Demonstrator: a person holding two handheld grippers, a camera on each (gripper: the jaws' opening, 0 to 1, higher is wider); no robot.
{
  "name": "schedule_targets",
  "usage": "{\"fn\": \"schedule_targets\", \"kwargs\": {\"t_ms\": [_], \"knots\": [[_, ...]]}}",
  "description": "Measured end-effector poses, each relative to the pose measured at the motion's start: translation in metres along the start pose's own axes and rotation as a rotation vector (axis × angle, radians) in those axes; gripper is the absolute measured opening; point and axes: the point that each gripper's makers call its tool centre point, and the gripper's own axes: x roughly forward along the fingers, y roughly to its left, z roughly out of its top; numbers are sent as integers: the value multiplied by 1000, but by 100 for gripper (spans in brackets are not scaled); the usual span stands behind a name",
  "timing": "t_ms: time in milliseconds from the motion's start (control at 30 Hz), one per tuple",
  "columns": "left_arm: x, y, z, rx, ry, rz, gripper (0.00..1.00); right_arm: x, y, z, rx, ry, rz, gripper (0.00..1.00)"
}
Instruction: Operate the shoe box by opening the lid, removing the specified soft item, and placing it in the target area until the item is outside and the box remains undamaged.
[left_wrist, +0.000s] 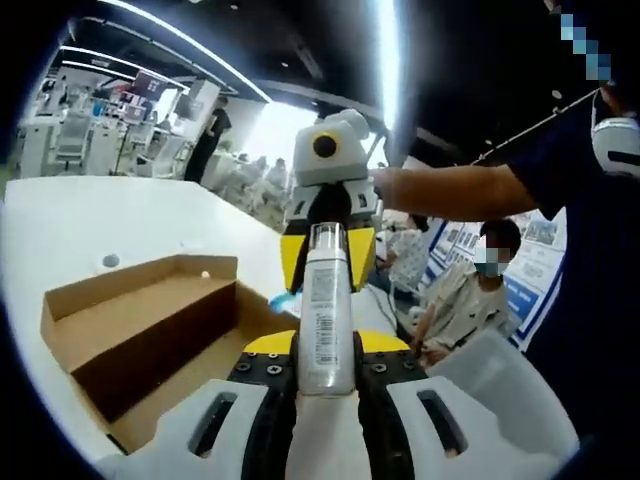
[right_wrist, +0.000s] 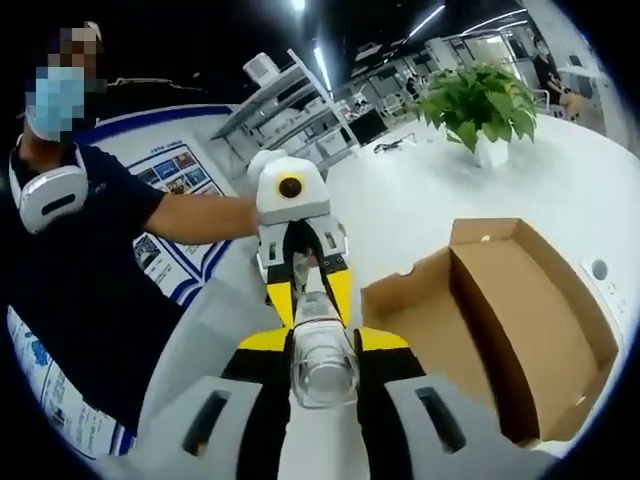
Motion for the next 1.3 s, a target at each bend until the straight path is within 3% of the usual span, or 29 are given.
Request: {"fn": "schedule_targets", "kwargs": {"t_ms": [467, 700, 1033, 1300], "knots": [[-1, 4, 3, 3, -26, 38, 23, -2, 1, 2, -3, 28, -28, 18], [-7, 12, 4, -1, -51, 85, 33, -9, -9, 2, 7, 57, -88, 18], [-15, 21, 2, 31, -33, 144, 25, -24, -15, -20, -12, 220, -171, 18], [-16, 19, 1, 57, -30, 153, 21, -62, -27, -43, 5, 319, -267, 18]]}}
